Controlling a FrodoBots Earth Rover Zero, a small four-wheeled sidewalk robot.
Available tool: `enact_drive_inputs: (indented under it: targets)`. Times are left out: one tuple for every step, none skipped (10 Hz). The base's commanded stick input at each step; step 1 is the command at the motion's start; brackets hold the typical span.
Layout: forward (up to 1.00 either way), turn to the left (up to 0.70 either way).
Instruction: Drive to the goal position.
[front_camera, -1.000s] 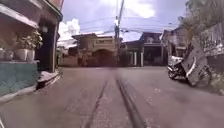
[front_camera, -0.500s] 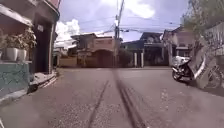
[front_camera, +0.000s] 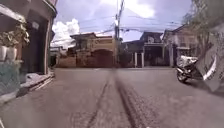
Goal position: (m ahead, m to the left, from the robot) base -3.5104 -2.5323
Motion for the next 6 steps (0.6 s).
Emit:
enact_drive_inputs:
  targets:
    - [0.7,0.0]
    - [0.7,0.0]
    - [0.7,0.0]
    - [0.7,0.0]
    - [0.7,0.0]
    - [0.7,0.0]
